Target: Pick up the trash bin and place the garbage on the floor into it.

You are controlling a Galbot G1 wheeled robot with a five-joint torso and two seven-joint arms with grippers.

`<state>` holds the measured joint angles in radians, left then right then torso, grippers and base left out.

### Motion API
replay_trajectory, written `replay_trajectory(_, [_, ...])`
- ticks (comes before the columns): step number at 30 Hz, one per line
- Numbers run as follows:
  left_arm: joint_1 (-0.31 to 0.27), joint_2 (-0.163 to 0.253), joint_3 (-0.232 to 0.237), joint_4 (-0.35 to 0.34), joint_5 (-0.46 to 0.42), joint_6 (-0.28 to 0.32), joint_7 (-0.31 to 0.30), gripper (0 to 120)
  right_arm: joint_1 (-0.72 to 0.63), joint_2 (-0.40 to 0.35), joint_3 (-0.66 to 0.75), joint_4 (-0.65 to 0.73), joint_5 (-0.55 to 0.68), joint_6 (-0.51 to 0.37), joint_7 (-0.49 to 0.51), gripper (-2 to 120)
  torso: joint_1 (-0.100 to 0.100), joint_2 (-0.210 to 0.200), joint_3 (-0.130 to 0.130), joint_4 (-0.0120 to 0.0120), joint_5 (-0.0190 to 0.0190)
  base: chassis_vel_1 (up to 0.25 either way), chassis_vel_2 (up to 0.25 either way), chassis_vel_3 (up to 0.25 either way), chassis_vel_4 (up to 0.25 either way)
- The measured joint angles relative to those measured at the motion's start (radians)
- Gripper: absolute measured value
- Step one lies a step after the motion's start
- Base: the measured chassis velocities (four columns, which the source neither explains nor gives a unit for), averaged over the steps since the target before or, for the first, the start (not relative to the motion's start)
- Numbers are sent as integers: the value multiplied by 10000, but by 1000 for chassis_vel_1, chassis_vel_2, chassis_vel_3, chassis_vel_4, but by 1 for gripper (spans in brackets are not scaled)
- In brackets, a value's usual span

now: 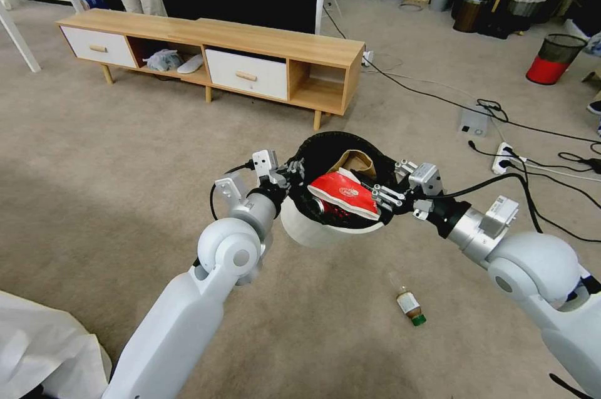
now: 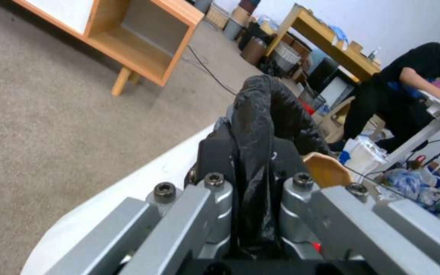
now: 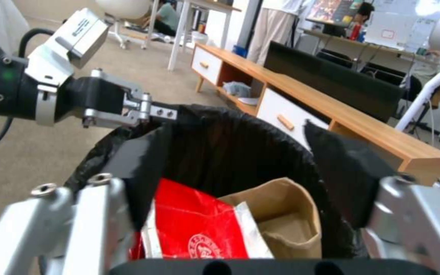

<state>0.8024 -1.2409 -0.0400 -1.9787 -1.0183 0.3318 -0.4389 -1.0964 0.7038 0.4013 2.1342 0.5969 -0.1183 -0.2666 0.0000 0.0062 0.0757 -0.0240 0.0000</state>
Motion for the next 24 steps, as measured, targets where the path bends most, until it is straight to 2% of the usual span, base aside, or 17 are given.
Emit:
replay_trajectory(4, [48, -38, -39, 52, 14, 0, 0, 7, 34, 25, 31, 22, 26, -1, 39, 88, 0, -1, 0, 0, 0, 0, 0, 0, 0])
replay_trajectory(5, [48, -38, -39, 52, 14, 0, 0, 7, 34, 25, 31, 22, 26, -1, 39, 88, 0, -1, 0, 0, 0, 0, 0, 0, 0])
replay_trajectory(6, [64, -42, -75, 93, 30, 0, 2, 7, 47, 30, 85, 72, 61, -6, 41, 95, 0, 0, 0, -1, 0, 0, 0, 0, 0])
replay_trajectory(8, [92, -40, -152, 150, 67, -3, 6, 7, 73, 39, 222, 150, 132, -21, 47, 99, 1, 0, 0, 0, 0, 0, 0, 0, 0])
replay_trajectory(12, [125, -13, -275, 169, 74, -22, 11, 7, 108, 64, 543, 223, 249, -58, 61, 100, 0, -1, 0, 1, 0, 0, 0, 0, 0])
replay_trajectory(24, [285, 92, -510, -64, 10, -42, -12, 7, -325, 77, 2819, -328, 761, -145, 287, 100, 1, -1, 0, 0, 2, 0, 0, 0, 0])
